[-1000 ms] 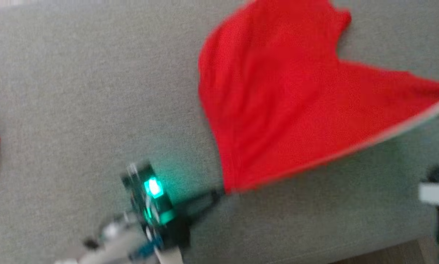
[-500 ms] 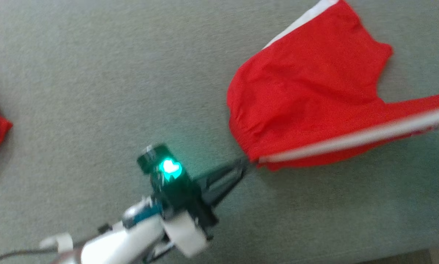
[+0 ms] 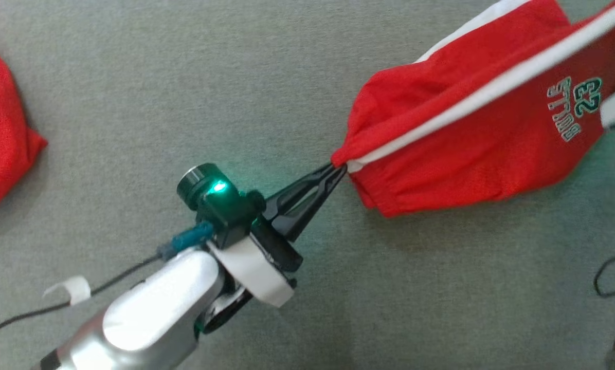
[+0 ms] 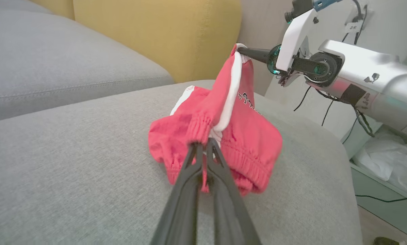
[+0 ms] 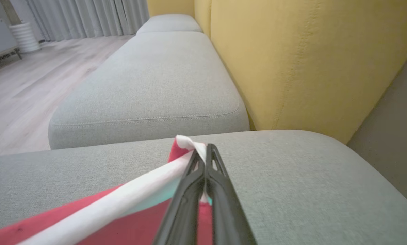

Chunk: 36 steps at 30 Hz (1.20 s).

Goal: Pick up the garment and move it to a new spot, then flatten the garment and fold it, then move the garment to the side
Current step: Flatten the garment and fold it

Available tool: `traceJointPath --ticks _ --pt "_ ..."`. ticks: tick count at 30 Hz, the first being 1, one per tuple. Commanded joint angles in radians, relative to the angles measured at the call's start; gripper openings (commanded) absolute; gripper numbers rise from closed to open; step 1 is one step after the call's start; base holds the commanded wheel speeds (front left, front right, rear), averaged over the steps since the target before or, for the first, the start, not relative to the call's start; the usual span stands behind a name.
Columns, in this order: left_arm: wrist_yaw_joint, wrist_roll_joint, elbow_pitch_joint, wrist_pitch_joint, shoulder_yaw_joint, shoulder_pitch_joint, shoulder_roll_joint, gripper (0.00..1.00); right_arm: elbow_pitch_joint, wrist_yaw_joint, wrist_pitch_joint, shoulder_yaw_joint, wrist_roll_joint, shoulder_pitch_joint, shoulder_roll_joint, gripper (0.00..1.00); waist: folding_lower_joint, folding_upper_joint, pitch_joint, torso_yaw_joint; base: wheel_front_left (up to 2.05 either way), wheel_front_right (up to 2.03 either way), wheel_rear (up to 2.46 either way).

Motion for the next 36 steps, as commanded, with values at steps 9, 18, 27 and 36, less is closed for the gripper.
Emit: traceJointPath --ticks 9,18,27,36 --pt "0.002 -0.095 0.009 0.072 0.065 -0.063 -0.01 0.0 0.197 0.007 -0.034 0.112 -0.021 -0.187 -0.005 0.54 -0.0001 0.0 0.046 0.032 0.0 0.0 0.0" --pt "0.136 -0.029 0.033 -0.024 0.095 -0.023 -0.045 1.0 0.248 0.007 -0.085 0.21 0.145 -0.17 -0.051 1.0 -0.0001 0.0 0.029 0.048 0.0 0.0 0.0" --pt "0.381 0.096 -0.003 -0.163 0.204 0.113 -0.12 1.0 0.164 0.007 0.004 0.203 0.31 0.017 -0.271 1.0 -0.0001 0.0 0.005 0.116 0.0 0.0 0.0" --pt "0.427 0.311 -0.151 -0.166 0.347 0.261 -0.196 1.0 0.192 0.007 0.217 0.129 0.416 0.151 -0.389 1.0 -0.0001 0.0 0.014 0.216 0.0 0.0 0.0"
